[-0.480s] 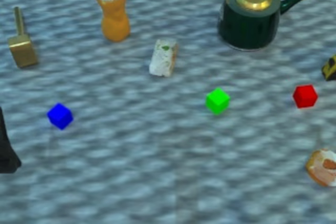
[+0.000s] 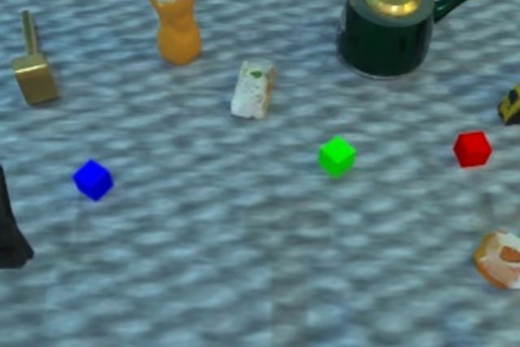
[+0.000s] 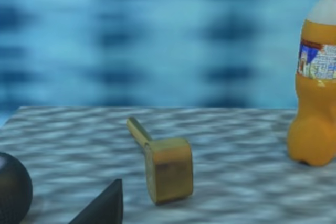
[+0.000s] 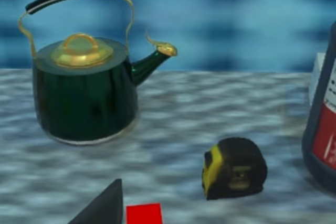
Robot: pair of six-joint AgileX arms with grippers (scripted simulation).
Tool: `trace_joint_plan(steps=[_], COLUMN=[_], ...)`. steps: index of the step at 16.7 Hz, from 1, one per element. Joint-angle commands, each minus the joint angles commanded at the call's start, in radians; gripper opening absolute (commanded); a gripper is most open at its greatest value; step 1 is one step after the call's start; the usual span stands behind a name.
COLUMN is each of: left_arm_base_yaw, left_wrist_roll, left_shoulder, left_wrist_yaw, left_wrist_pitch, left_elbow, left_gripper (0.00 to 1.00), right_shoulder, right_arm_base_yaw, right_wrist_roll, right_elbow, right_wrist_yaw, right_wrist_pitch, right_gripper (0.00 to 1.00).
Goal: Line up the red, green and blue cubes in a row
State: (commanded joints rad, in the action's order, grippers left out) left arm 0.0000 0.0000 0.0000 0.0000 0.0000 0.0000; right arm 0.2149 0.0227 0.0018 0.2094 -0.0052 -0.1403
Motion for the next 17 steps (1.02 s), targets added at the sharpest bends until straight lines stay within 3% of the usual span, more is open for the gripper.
trace_joint_plan(steps=[17], left_arm_base_yaw=[0.000], left_wrist_roll=[0.000], left_shoulder=[0.000], left_wrist_yaw=[0.000], left_wrist_pitch=[0.000], left_elbow=[0.000], left_gripper=[1.00], right_shoulder=[1.669], right_arm_base_yaw=[0.104], right_wrist_roll=[-0.005], right_elbow=[1.313], right_wrist_yaw=[0.014], right_wrist_pitch=[-0.897], right_gripper=[1.00])
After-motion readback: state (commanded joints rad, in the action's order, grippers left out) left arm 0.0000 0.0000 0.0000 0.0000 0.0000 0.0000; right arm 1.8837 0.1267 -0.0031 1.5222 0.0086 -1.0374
